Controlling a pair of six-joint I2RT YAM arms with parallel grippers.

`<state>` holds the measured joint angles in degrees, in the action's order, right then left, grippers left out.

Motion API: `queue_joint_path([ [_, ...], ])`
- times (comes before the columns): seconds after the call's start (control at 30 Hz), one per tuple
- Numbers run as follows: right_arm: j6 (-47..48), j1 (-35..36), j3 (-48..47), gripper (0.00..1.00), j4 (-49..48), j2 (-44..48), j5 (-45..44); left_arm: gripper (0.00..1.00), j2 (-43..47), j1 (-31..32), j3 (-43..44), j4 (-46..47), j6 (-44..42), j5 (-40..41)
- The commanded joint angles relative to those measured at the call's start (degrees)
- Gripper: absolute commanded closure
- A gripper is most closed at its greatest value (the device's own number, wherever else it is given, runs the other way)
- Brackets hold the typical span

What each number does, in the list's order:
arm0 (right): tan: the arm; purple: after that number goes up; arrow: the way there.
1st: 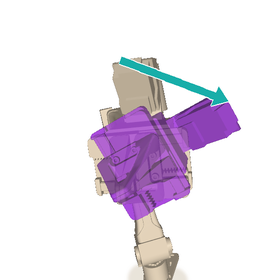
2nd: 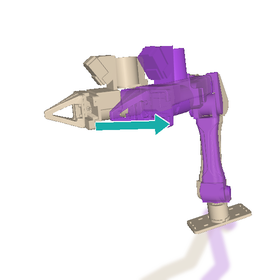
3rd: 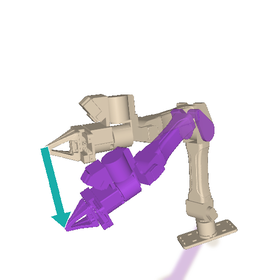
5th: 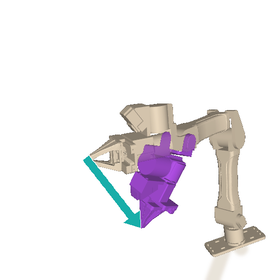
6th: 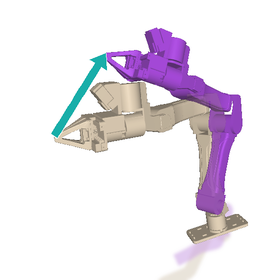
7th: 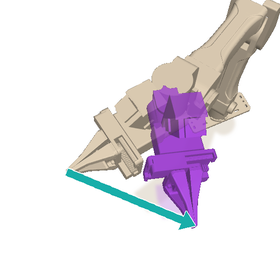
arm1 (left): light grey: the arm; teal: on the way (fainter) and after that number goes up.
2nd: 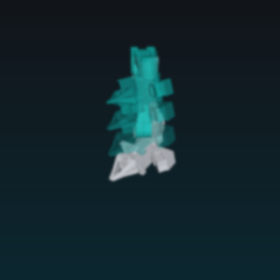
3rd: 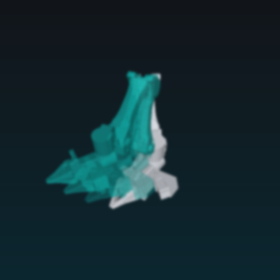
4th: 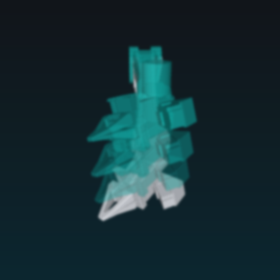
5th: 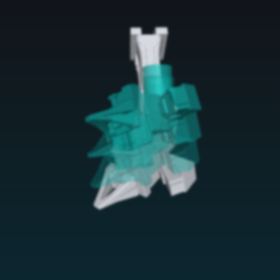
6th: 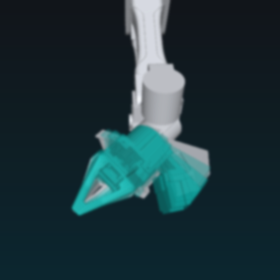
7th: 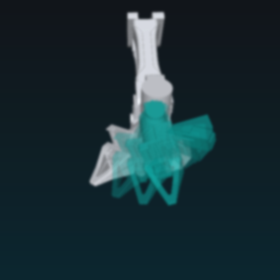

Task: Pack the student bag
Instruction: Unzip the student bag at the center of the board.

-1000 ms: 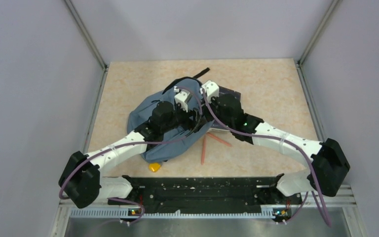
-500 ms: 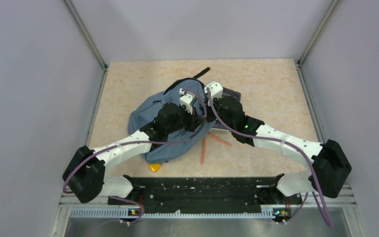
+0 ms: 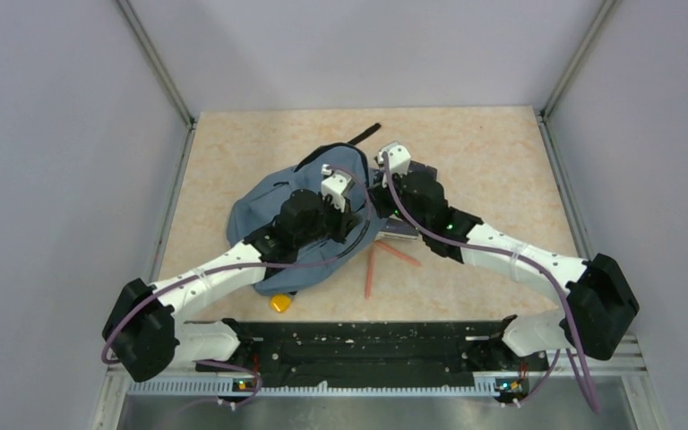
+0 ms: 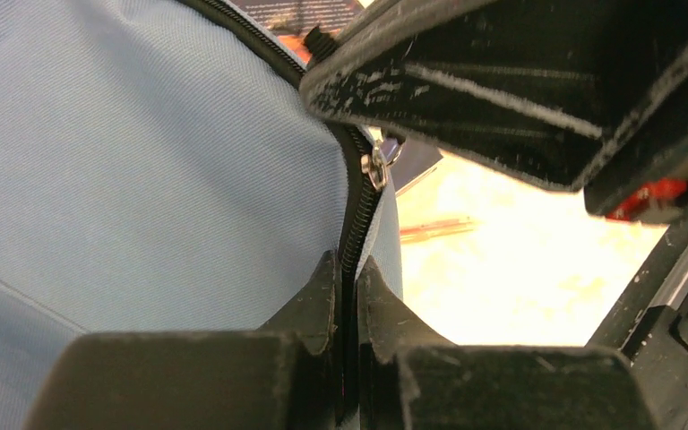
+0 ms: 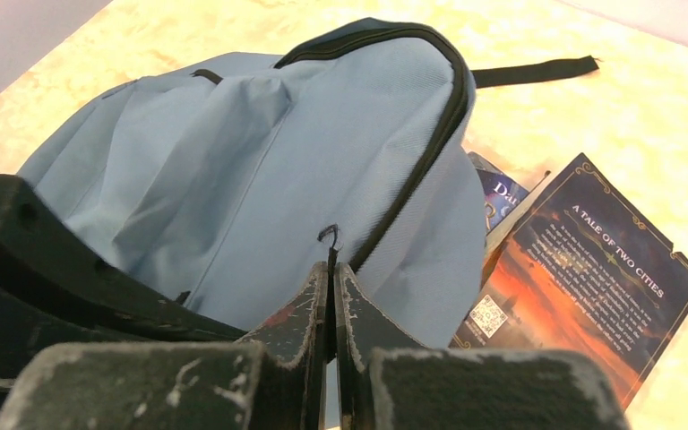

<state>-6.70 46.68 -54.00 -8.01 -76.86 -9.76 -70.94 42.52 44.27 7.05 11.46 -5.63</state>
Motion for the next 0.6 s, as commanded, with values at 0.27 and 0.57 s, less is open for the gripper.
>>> queue_joint_path([
  [0.27,2.7,-6.9,-6.1,1.00,-1.6,-0.6,-4.4,1.00,8.6,-0.8,0.4,-15.2,-3.7,7.9],
  [0.57,3.7,-7.9,-9.3,1.00,-3.3,-6.0,-5.2,1.00,15.1,-0.8,-1.4,-17.7,-2.6,10.7],
])
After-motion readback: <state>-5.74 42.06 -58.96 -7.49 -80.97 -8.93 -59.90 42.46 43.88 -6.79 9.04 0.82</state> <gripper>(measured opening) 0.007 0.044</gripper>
